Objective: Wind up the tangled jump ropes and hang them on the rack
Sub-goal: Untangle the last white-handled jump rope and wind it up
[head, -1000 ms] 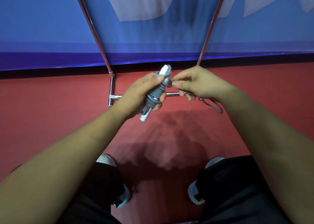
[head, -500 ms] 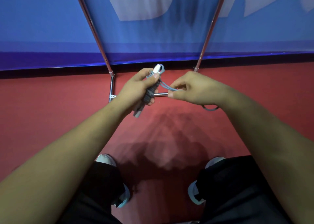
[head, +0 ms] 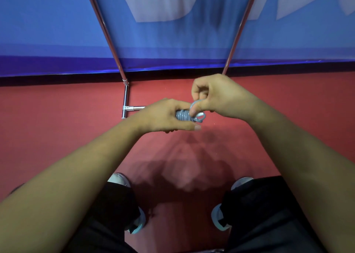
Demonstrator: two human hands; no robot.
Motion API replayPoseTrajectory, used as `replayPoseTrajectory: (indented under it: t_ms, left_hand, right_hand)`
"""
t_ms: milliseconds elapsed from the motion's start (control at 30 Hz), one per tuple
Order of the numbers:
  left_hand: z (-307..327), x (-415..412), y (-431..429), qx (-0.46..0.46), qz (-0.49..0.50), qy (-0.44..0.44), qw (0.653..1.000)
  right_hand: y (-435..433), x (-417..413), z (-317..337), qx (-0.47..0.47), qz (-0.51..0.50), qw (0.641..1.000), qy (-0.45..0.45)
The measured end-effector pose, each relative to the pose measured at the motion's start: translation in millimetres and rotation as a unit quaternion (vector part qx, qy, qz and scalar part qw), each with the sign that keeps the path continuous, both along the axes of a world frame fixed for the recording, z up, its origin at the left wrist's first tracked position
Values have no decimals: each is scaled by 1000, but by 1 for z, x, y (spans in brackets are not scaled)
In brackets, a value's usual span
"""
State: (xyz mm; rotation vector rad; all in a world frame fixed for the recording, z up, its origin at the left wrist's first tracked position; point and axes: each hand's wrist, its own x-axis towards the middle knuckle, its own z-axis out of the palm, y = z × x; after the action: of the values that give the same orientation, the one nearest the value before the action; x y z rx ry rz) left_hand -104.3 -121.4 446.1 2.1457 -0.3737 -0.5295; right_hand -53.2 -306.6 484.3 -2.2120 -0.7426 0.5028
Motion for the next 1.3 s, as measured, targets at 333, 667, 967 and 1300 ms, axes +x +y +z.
replayPoseTrajectory:
  t_ms: [333, 667, 967, 1300]
  left_hand:
    - [-1, 0, -7, -389, 130, 135, 902]
    - [-2, 6, -13, -428, 239, 192, 850]
    - [5, 12, -2, -484, 238, 224, 812]
    - [0, 18, 0, -429, 341, 135, 825]
  right_hand:
    - [-15, 7, 0, 57, -10, 996, 70]
    - [-13, 8, -13, 14, -33, 999, 37]
    - [-10, 3, -13, 62, -85, 994, 39]
    - [-3, -1, -5, 219, -135, 966, 7]
